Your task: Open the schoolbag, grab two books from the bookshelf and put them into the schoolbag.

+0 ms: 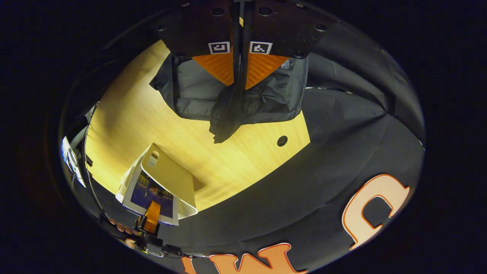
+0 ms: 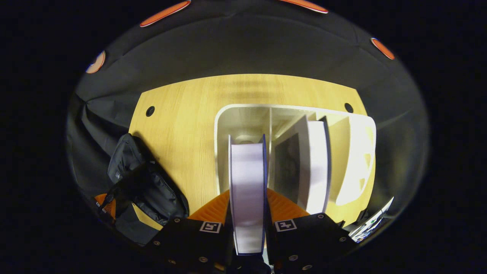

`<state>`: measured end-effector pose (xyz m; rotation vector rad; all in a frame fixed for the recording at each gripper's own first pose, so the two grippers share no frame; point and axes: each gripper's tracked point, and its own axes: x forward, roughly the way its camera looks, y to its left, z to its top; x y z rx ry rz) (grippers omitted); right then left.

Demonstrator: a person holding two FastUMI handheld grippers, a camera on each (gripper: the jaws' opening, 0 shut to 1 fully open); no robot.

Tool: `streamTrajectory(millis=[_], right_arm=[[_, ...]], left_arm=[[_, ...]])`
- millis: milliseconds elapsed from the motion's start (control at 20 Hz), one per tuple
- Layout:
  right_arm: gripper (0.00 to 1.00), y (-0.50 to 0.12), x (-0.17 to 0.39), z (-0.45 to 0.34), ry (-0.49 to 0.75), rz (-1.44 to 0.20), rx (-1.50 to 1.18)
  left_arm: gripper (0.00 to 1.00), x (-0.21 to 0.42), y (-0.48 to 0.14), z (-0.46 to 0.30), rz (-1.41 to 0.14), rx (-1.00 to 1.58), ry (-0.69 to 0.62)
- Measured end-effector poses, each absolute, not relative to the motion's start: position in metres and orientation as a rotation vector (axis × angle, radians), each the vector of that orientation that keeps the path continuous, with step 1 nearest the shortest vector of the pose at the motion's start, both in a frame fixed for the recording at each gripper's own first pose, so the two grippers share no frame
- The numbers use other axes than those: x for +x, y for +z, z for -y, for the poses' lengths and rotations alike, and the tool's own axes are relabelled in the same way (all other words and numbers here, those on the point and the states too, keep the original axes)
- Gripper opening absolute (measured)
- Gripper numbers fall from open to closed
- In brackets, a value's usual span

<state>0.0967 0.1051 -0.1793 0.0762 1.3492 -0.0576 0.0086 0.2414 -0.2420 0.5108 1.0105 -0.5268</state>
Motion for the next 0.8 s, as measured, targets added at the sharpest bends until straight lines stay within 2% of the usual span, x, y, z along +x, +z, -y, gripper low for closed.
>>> streamTrajectory(millis=[450,800], right_arm=[[0.37,-0.122,0.004,-0.104,-0.197,-1.252,0.195],[0.35,-0.11,-0.061,-0.136,-0.221,-1.193,0.316]], left_arm=[[0.05,0.004,-0.24,-0.251,-0.949,0.499,-0.684],[0.05,0.001,-0.24,-0.257,-0.924,0.47,-0.759]])
